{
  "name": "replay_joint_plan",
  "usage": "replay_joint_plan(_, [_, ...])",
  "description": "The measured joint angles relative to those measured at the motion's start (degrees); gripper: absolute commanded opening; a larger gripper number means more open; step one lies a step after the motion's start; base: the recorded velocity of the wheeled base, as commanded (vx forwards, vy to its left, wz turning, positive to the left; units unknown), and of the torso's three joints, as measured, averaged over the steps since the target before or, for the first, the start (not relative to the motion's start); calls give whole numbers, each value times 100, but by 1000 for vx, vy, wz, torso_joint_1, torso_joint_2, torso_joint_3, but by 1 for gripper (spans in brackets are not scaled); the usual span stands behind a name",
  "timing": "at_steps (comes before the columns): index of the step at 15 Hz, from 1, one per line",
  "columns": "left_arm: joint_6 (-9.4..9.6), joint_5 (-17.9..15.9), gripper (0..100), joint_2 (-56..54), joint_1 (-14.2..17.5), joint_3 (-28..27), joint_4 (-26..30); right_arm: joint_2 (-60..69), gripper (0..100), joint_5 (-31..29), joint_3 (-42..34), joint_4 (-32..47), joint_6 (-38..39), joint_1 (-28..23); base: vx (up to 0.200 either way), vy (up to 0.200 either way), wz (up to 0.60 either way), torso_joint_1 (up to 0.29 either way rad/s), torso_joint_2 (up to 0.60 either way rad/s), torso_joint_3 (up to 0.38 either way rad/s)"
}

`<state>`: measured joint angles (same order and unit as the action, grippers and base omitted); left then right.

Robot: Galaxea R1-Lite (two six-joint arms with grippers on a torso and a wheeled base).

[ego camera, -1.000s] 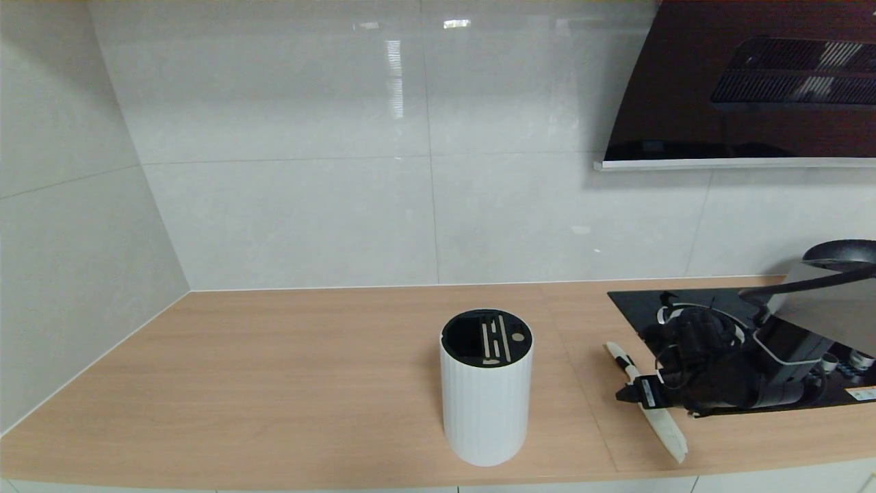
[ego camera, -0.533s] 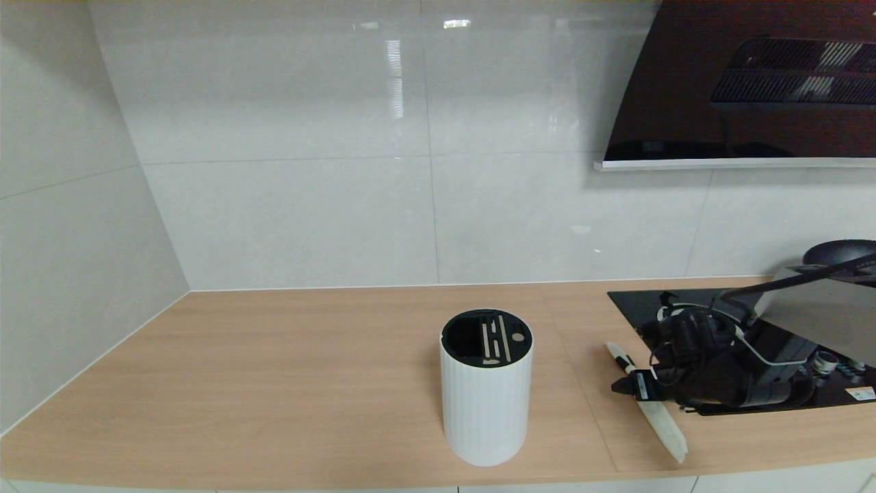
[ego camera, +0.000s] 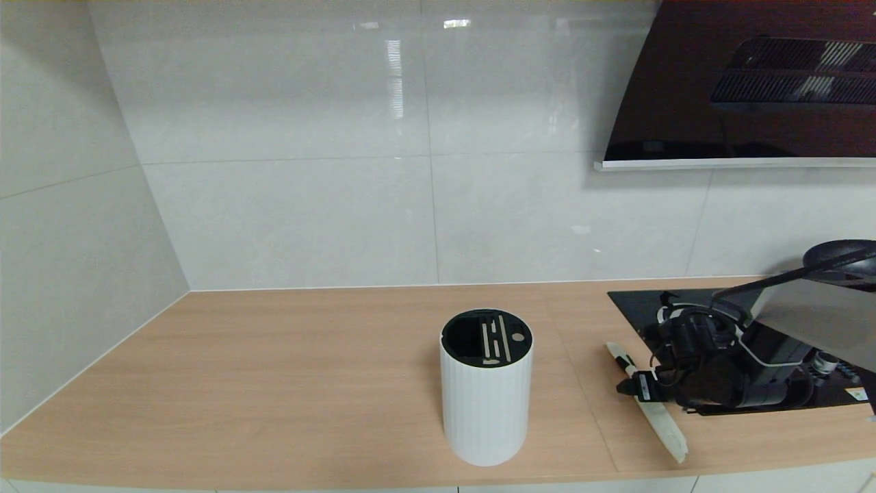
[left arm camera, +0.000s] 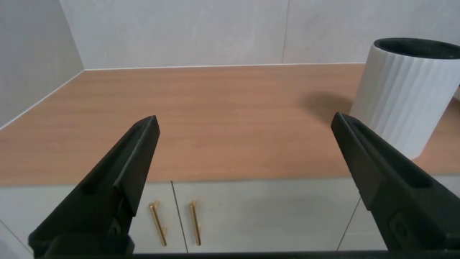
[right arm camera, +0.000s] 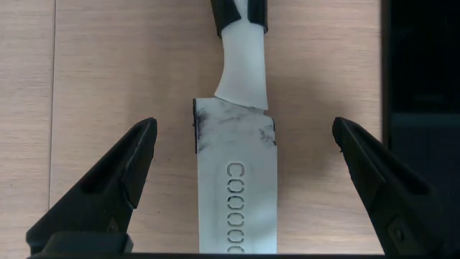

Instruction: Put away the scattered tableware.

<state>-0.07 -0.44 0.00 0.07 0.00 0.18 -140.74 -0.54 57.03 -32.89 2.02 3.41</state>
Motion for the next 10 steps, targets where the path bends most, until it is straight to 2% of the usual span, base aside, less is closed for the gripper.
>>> replay_joint_plan(2, [0, 0, 100, 0, 0, 0, -2, -11, 100, 0, -2, -4, 0, -2, 0, 0, 0, 0, 0, 0])
replay_joint_plan(3, [0, -2, 100, 0, 0, 0, 0, -13, 0, -9, -4, -1, -11, 2, 0, 0, 0, 0, 0, 0])
replay_joint_plan(10, [0, -2, 100, 0, -2, 0, -2, -88, 0, -404, -69, -33, -245, 72, 0, 0, 0, 0, 0, 0])
